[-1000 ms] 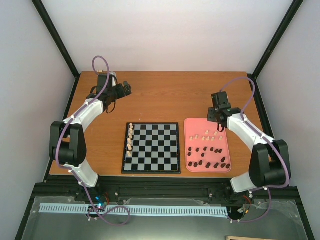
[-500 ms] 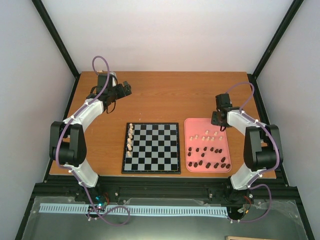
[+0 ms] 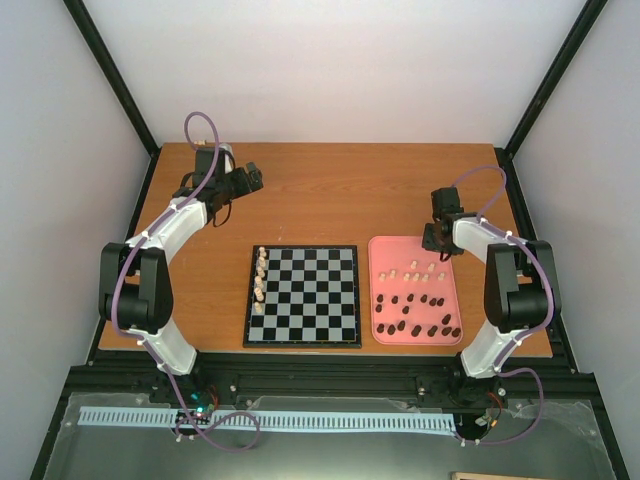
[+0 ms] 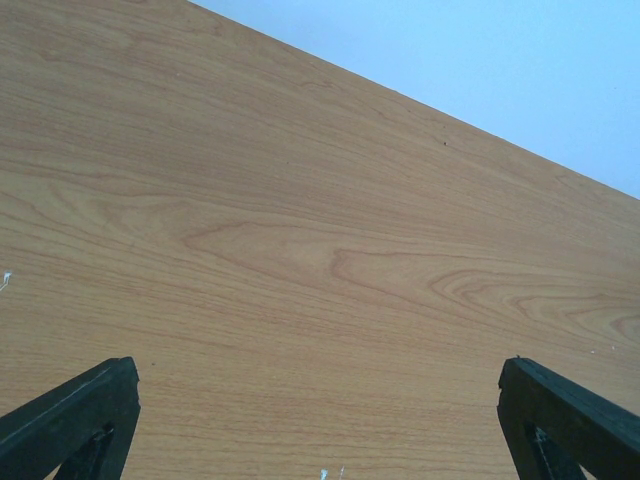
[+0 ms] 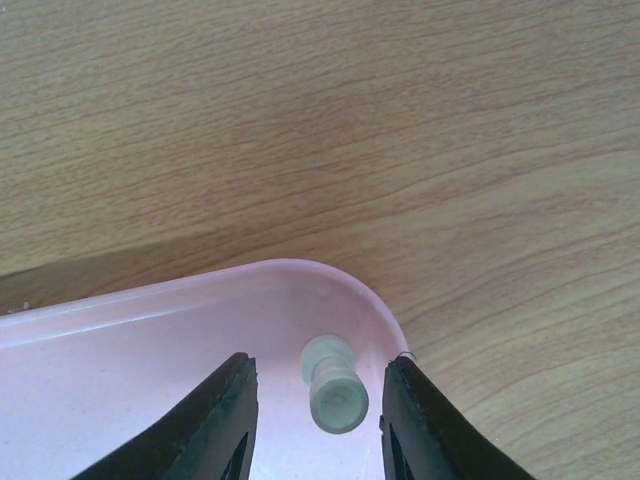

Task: Set up the chess pieces on the board
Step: Pick up the chess piece from the storage box.

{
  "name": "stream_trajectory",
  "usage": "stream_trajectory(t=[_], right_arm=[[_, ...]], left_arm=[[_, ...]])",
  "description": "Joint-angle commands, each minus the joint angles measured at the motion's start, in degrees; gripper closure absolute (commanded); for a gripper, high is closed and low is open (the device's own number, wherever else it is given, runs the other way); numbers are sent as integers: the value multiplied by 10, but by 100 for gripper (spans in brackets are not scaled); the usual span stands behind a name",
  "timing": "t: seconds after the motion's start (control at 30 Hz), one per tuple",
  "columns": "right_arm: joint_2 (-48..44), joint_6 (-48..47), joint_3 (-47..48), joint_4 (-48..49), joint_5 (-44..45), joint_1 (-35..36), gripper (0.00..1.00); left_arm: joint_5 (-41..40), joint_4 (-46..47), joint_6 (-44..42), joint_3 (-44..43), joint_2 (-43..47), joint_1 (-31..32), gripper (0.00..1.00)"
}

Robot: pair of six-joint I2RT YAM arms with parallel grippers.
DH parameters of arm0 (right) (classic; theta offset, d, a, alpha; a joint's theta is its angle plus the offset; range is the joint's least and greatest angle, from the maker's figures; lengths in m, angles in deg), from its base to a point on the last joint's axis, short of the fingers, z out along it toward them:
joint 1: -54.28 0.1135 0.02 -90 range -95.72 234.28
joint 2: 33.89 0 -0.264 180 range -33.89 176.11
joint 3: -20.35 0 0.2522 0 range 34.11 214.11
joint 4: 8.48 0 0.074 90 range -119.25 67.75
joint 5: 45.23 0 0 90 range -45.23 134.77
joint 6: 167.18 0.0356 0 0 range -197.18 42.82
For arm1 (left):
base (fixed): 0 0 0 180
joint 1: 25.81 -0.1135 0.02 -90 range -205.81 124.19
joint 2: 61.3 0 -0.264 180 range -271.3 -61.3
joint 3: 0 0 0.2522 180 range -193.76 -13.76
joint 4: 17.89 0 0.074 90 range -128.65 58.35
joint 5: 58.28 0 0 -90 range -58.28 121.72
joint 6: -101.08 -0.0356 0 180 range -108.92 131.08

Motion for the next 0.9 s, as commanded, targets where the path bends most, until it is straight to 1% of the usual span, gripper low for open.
stream_trajectory(t=[0.0, 0.07, 0.17, 0.4, 0.5, 0.6, 0.73, 0.87], right_arm=[[8, 4, 13, 12, 4, -7, 65], [10, 3, 12, 12, 2, -7, 73], [8, 4, 10, 10, 4, -8, 80], [-7, 5, 4, 8, -6, -7, 88], [-38, 4, -1, 2, -17, -2, 90], [-87, 2, -2, -8, -29, 21, 90], [-150, -5, 9, -31, -70, 91, 91], [-175, 0, 34, -51, -72, 224, 91]], left_arm=[[0, 10, -6, -12, 1, -2, 0], [-1, 10, -6, -12, 1, -2, 0], [0, 10, -5, -11, 1, -1, 0], [-1, 10, -5, -11, 2, -2, 0], [-2, 10, -5, -11, 2, -2, 0], [-1, 10, -5, -11, 0, -2, 0], [-2, 8, -5, -11, 2, -2, 0], [-3, 6, -7, -13, 2, -2, 0]])
